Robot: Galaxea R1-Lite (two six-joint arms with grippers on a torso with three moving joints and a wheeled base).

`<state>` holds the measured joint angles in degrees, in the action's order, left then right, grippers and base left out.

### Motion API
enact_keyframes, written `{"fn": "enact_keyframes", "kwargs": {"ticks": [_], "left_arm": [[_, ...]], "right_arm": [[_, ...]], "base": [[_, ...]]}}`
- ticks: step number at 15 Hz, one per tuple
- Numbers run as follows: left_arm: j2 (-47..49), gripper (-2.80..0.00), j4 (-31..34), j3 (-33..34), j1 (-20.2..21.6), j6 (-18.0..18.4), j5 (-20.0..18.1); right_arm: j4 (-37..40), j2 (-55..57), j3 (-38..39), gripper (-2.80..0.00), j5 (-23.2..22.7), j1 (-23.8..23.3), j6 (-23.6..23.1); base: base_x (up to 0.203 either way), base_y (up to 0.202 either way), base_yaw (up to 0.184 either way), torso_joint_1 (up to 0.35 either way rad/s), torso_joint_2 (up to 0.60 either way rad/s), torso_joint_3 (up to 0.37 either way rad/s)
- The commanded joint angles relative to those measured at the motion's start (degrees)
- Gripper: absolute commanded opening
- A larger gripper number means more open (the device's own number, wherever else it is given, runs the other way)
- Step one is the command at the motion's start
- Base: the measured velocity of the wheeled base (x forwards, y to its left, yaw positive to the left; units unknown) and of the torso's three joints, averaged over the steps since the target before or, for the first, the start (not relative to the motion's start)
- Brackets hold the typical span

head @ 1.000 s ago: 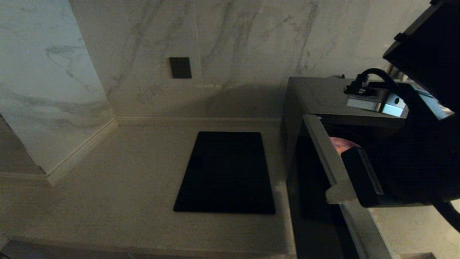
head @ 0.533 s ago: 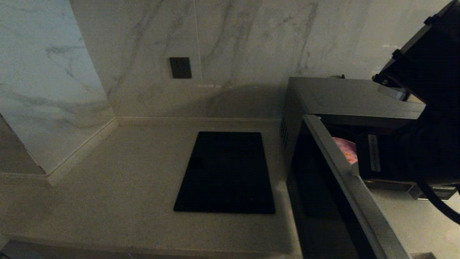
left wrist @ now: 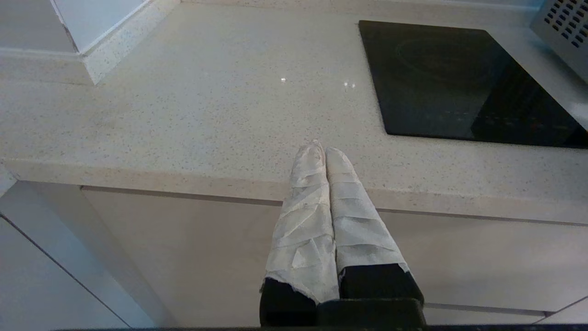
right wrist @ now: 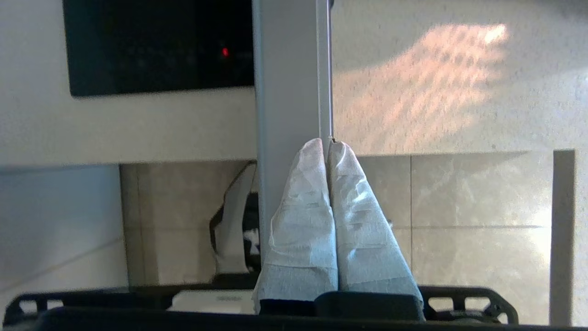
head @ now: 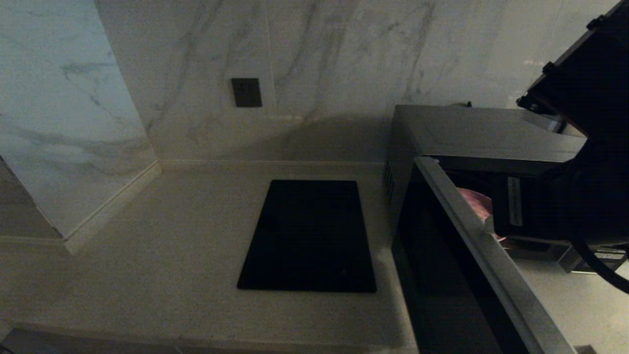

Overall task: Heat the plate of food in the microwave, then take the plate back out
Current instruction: Close the microwave oven

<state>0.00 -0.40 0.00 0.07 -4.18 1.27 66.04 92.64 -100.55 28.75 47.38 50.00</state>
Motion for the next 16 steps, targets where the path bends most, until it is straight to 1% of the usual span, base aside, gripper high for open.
{"fn": "enact_keyframes", "kwargs": {"ticks": [1,6,8,10,12,13,16], "left_arm": [[0.09,-2.80,-0.03,0.00,0.01,-0.04,0.05],[0.09,-2.80,-0.03,0.00,0.01,-0.04,0.05],[0.08,-2.80,-0.03,0.00,0.01,-0.04,0.05],[0.09,-2.80,-0.03,0.00,0.01,-0.04,0.05],[0.00,-2.80,-0.03,0.00,0.01,-0.04,0.05],[0.09,-2.80,-0.03,0.00,0.01,-0.04,0.05],[0.00,-2.80,-0.03,0.00,0.01,-0.04,0.05]], "right_arm": [[-2.32,-0.28,-0.62,-2.80,0.35,-0.01,0.42],[-7.54,-1.35,-4.49,-2.80,-0.16,0.52,0.59],[-6.89,-1.39,-4.43,-2.80,-4.63,2.49,1.23],[-2.49,-0.97,-4.31,-2.80,-10.57,4.61,3.44],[1.87,-0.30,-4.31,-2.80,-17.37,5.53,4.16],[3.20,-0.01,-4.06,-2.80,-18.53,5.61,4.22],[4.64,0.29,-3.16,-2.80,-18.68,5.63,4.46]], "base": [[0.000,0.000,0.000,0.000,0.00,0.000],[0.000,0.000,0.000,0.000,0.00,0.000],[0.000,0.000,0.000,0.000,0.00,0.000],[0.000,0.000,0.000,0.000,0.00,0.000],[0.000,0.000,0.000,0.000,0.00,0.000],[0.000,0.000,0.000,0.000,0.00,0.000],[0.000,0.000,0.000,0.000,0.00,0.000]]}}
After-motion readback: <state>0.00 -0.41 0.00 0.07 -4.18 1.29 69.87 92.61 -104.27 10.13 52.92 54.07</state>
